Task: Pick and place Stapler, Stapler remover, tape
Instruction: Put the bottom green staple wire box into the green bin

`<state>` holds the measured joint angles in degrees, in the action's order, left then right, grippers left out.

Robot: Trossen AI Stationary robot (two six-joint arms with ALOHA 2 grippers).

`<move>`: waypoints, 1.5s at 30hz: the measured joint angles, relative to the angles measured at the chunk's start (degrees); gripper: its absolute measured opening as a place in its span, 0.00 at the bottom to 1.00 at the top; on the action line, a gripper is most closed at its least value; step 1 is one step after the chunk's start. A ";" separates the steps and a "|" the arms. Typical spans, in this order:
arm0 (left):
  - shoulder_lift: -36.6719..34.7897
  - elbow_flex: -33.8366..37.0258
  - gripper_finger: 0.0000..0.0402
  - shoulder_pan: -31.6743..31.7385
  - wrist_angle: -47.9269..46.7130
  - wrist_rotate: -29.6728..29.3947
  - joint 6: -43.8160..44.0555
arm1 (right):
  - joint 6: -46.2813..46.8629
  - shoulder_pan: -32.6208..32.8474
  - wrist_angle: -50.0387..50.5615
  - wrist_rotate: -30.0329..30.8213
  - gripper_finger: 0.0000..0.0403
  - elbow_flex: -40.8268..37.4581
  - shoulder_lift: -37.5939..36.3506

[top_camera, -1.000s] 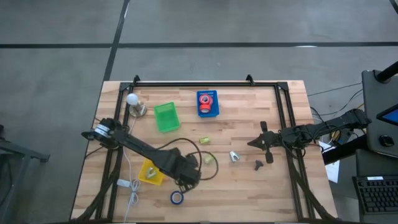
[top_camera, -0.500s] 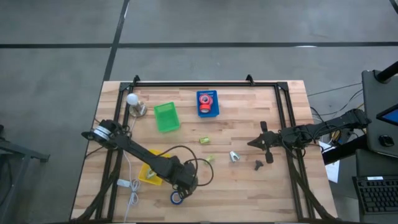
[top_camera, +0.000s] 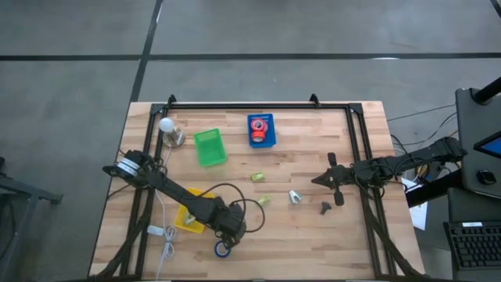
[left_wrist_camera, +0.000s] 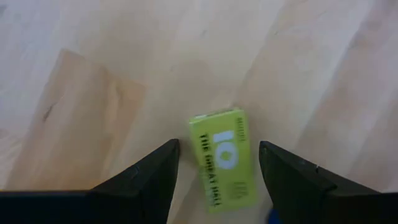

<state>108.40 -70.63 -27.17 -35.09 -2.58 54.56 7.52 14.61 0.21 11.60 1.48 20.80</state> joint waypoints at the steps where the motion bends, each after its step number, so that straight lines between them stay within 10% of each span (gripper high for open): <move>1: -0.02 0.08 0.56 -0.01 0.01 -0.03 -0.03 | 0.00 0.00 -0.02 0.00 0.02 0.00 0.00; 21: 0.04 0.63 0.28 1.18 0.37 -7.33 -12.56 | -0.17 0.00 -0.03 0.00 0.02 0.00 0.07; 31: -0.90 -1.46 0.32 4.09 -3.77 -9.01 -15.48 | -0.12 -0.01 -0.02 0.02 0.02 0.00 0.04; 45: -16.45 -1.76 0.32 13.07 -23.06 -27.44 -15.92 | -0.14 0.00 0.00 0.02 0.02 0.00 0.04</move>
<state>91.95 -72.38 -14.10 -58.15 -30.02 38.63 7.38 14.61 0.20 11.62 1.48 20.84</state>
